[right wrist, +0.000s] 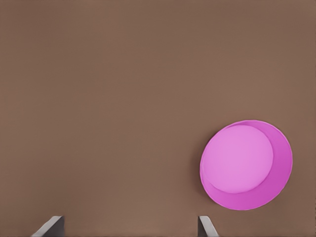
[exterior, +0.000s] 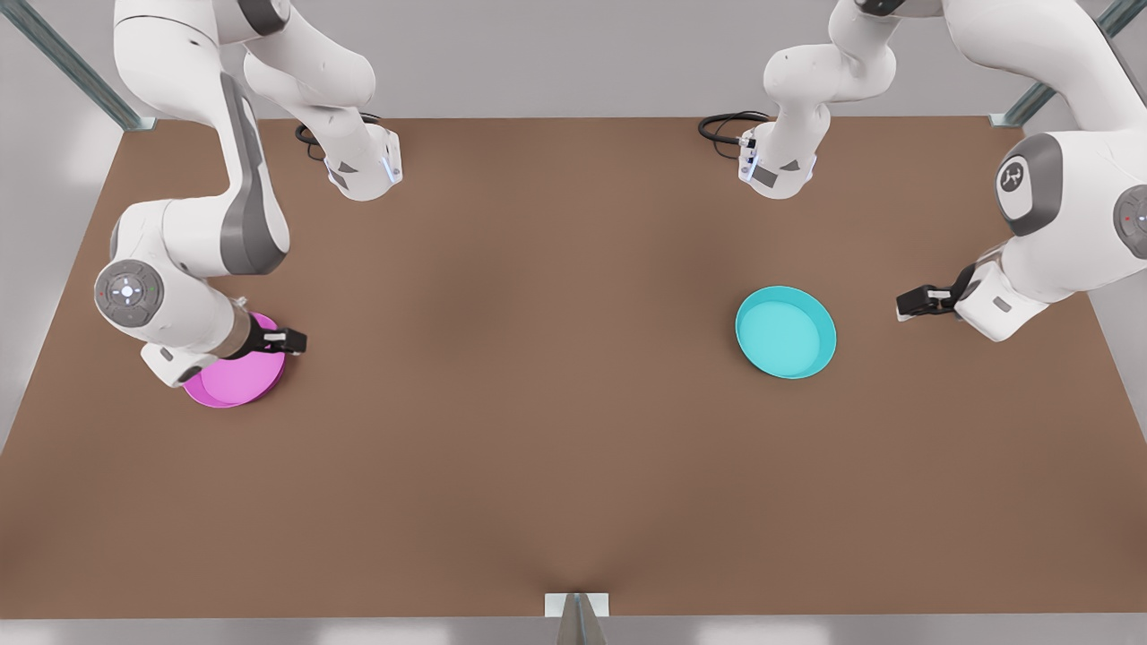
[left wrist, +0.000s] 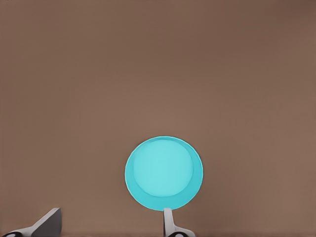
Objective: Flip the blue plate over with the left arm, and stack the pink plate on top of the blue plate with the right arm
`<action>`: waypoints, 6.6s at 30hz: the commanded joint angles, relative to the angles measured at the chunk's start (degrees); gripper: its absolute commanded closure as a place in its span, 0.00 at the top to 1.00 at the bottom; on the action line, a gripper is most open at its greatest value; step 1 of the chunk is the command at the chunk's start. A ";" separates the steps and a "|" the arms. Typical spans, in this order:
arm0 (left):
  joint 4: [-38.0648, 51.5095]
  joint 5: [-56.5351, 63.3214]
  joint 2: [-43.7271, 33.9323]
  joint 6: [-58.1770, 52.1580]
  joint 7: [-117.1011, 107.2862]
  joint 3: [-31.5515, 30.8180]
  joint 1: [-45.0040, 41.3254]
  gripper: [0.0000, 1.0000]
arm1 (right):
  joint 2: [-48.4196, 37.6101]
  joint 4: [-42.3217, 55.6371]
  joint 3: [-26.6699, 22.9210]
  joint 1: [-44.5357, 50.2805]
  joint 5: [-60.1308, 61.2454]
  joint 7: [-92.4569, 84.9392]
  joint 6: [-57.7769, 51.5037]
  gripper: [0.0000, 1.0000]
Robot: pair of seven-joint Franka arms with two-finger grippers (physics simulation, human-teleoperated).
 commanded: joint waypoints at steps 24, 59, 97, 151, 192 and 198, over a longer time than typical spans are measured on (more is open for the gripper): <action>-38.58 -22.84 14.59 41.22 33.49 1.67 7.63 0.80 | 13.27 6.33 0.36 10.38 1.23 -1.58 -4.48 1.00; -37.88 -22.40 17.22 42.01 33.57 1.32 7.54 0.31 | 13.80 6.07 0.44 10.47 1.93 2.20 -6.77 1.00; -29.71 -10.81 15.38 36.30 31.99 1.41 5.26 0.23 | 14.06 6.42 0.44 10.47 1.93 1.76 -6.50 1.00; -3.34 64.69 34.45 -23.82 -57.83 1.41 -55.65 0.22 | 14.33 6.24 0.44 9.94 1.93 0.97 -6.59 1.00; 1.67 71.81 47.81 -32.52 -67.76 0.44 -67.87 0.87 | 22.59 -12.56 3.08 -41.65 0.53 -38.06 32.35 1.00; 2.64 71.47 48.60 -33.57 -67.76 0.18 -68.13 0.94 | 22.32 -15.82 7.91 -46.93 0.26 -40.95 32.52 1.00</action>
